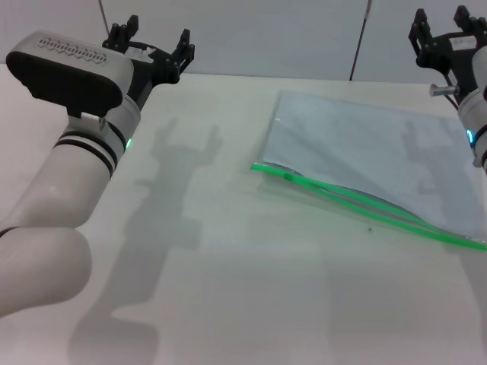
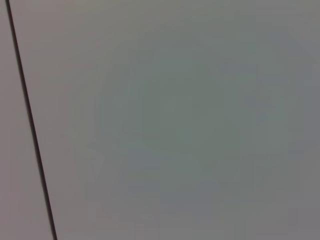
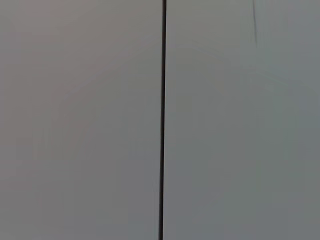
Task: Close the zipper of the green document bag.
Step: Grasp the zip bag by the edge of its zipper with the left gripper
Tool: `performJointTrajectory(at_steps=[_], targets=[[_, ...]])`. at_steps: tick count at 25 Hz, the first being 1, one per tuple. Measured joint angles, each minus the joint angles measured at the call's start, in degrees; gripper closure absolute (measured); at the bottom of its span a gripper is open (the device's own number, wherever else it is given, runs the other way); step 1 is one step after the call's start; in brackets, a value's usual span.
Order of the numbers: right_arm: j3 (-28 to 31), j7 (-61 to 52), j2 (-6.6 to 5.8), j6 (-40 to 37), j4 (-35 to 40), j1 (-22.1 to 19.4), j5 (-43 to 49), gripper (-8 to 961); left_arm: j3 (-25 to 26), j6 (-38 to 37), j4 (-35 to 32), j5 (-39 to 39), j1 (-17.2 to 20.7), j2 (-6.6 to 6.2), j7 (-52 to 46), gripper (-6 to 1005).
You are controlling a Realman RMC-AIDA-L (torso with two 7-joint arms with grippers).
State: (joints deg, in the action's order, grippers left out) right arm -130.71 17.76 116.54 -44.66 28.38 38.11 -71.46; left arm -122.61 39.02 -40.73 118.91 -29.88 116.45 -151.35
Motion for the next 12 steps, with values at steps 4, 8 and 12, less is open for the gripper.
performJointTrajectory(at_steps=[4, 8, 12], targets=[[0.02, -0.01, 0.0, -0.21, 0.0, -0.04, 0.0, 337, 0.0, 0.0, 0.02, 0.0, 0.0, 0.0, 0.0, 154], [0.39, -0.01, 0.0, -0.25, 0.01, -0.09, 0.0, 337, 0.0, 0.0, 0.04, 0.0, -0.01, 0.0, 0.0, 154], [0.84, -0.26, 0.0, -0.34, 0.01, -0.32, 0.0, 337, 0.0, 0.46, 0.04, 0.0, 0.06, 0.0, 0.0, 155]])
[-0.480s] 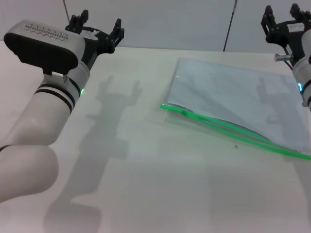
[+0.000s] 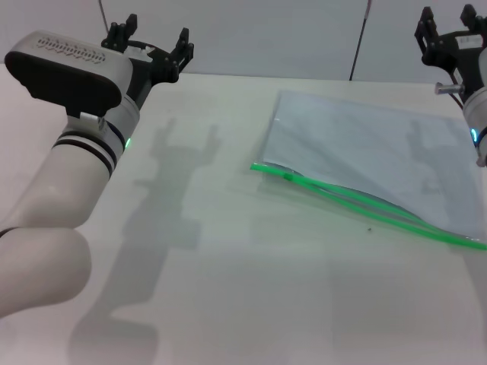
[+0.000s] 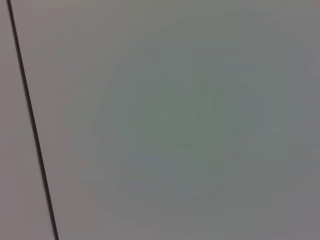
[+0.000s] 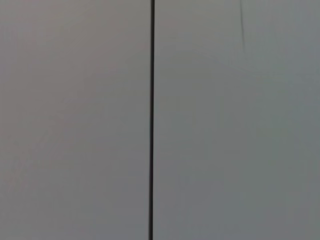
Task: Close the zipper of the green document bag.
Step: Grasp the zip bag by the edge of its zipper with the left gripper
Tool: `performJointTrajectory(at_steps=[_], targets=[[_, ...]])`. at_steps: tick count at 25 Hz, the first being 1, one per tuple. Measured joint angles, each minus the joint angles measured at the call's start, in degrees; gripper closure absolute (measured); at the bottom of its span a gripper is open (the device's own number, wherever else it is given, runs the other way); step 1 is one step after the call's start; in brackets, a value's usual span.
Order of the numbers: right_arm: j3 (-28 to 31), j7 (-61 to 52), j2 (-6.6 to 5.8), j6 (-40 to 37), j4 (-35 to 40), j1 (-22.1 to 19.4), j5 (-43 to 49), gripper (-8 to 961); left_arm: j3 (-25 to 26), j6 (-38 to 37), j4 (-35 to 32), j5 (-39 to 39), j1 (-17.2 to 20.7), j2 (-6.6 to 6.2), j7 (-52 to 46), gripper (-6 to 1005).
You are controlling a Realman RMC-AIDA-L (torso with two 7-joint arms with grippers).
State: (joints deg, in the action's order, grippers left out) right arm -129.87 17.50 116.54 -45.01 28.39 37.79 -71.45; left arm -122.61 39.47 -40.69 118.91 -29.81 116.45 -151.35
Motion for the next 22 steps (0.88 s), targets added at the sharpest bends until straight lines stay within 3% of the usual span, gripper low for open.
performJointTrajectory(at_steps=[4, 10, 14, 17, 22], targets=[[0.0, -0.36, 0.0, -0.02, 0.0, -0.39, 0.0, 337, 0.0, -1.65, -0.78, 0.0, 0.17, -0.05, -0.22, 155], [-0.24, -0.36, -0.09, 0.17, 0.14, -1.41, 0.11, 337, 0.34, -13.31, -5.02, 1.51, -0.39, -1.0, 1.16, 155], [-0.17, -0.37, -0.15, 0.08, 0.39, -1.74, 0.34, 337, 0.88, -22.61, -10.76, 2.36, -0.23, -2.61, 3.14, 154], [-0.08, -0.37, -0.17, 0.09, 0.28, -1.76, 0.2, 337, 1.07, -31.0, -18.23, 2.38, 1.25, -4.93, 6.73, 159], [0.02, -0.36, -0.18, 0.42, 0.05, -1.76, 0.11, 337, 3.72, -40.81, -24.53, 2.38, 2.99, -5.98, 12.78, 167]])
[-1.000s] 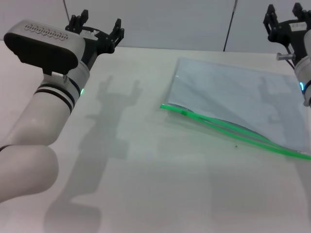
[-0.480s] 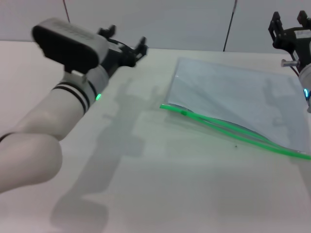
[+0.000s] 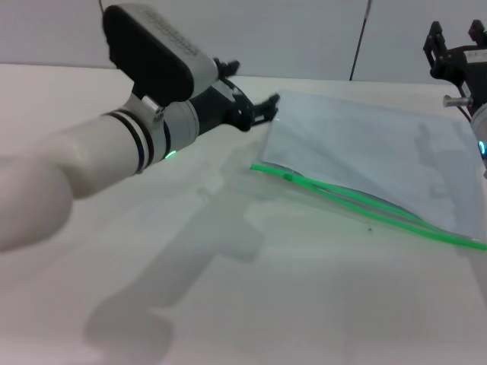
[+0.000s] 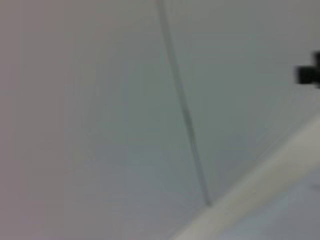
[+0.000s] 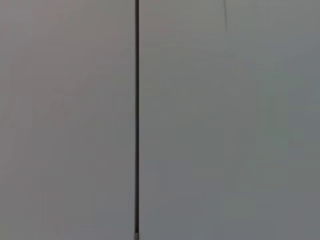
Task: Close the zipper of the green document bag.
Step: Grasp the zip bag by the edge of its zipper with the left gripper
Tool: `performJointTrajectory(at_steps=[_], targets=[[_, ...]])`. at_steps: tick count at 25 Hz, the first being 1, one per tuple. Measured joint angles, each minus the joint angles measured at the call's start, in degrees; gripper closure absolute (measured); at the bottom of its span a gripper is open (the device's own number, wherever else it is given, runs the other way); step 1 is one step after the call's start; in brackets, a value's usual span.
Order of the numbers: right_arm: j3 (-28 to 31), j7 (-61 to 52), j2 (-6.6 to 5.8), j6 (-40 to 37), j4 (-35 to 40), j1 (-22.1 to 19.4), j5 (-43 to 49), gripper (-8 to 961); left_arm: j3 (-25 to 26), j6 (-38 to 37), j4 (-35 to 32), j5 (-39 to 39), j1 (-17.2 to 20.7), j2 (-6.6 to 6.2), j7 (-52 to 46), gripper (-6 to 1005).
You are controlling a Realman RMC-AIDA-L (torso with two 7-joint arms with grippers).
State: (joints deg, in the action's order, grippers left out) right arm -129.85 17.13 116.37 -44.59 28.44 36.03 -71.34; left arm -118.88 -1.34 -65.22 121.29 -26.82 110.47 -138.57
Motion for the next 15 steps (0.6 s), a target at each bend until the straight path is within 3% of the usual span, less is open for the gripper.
performJointTrajectory(at_steps=[3, 6, 14, 15], targets=[[0.4, 0.0, 0.0, 0.13, -0.03, 0.07, -0.02, 337, 5.52, -13.71, -4.19, 0.4, 0.54, 0.18, 5.56, 171], [0.59, 0.0, 0.0, 0.24, -0.05, 0.13, -0.02, 337, 9.13, -24.16, -5.73, 3.74, 0.29, 1.21, 7.69, 176], [0.57, 0.0, 0.0, 0.29, -0.41, 0.41, -0.03, 337, 15.13, -40.81, -10.91, 19.54, -1.39, 4.44, 7.43, 189], [0.56, 0.0, 0.0, 0.3, -0.49, 0.42, -0.03, 337, 15.21, -42.0, -11.25, 20.69, -1.74, 4.69, 7.41, 236]])
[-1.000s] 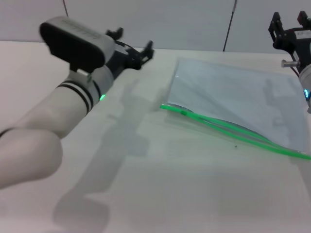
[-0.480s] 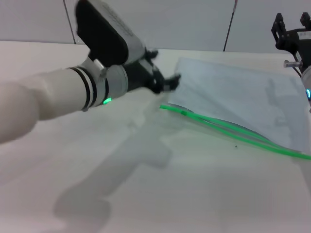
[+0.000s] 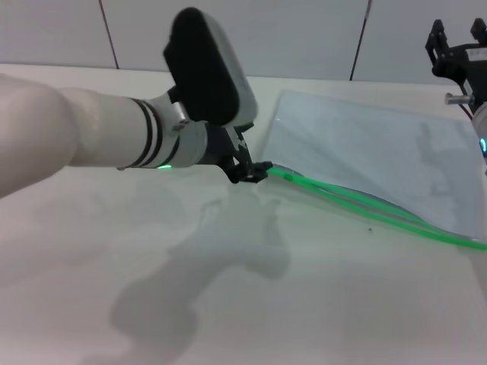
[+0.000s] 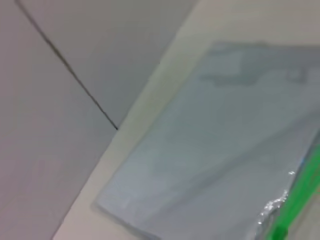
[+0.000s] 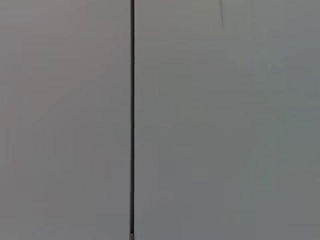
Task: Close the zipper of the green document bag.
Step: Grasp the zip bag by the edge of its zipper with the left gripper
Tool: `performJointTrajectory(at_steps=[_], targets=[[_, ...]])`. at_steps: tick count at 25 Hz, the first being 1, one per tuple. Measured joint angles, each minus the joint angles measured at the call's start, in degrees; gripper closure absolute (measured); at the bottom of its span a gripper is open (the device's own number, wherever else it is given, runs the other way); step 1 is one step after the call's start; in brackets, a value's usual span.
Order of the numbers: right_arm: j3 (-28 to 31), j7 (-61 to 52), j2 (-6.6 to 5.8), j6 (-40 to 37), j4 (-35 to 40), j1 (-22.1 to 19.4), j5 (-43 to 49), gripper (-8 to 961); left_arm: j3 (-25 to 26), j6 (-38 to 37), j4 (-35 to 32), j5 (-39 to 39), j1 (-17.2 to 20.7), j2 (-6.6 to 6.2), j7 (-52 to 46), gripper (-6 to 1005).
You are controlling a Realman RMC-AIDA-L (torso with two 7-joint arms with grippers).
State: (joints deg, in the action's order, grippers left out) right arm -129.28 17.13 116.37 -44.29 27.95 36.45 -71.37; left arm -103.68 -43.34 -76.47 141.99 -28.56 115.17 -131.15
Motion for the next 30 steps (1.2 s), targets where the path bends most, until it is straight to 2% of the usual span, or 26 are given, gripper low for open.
performJointTrajectory(at_steps=[1, 4, 13, 14, 21, 30], targets=[[0.0, 0.0, 0.0, 0.0, -0.07, 0.02, 0.0, 337, 0.04, -0.92, -0.36, 1.05, -0.2, 0.24, 0.0, 284], [0.0, 0.0, 0.0, 0.06, -0.08, 0.08, 0.0, 338, -0.27, -3.51, -1.98, 4.87, -0.51, 0.88, -0.04, 274], [0.02, 0.0, 0.0, 1.41, -0.16, 0.69, 0.0, 338, -1.88, -8.8, -2.8, 11.56, -2.87, 1.07, -0.39, 261], [0.04, 0.0, 0.0, 1.5, -0.17, 0.7, 0.0, 338, -3.72, -9.08, -2.19, 13.79, -3.43, 1.1, -0.86, 260], [0.09, 0.0, 0.0, 1.35, -0.17, 0.85, 0.0, 338, -5.99, -7.77, -0.81, 15.83, -4.65, 1.2, -1.05, 217], [0.09, 0.0, 0.0, 1.39, -0.17, 1.16, 0.0, 338, -10.04, 0.46, 2.62, 19.43, -4.54, 1.25, -1.05, 219]])
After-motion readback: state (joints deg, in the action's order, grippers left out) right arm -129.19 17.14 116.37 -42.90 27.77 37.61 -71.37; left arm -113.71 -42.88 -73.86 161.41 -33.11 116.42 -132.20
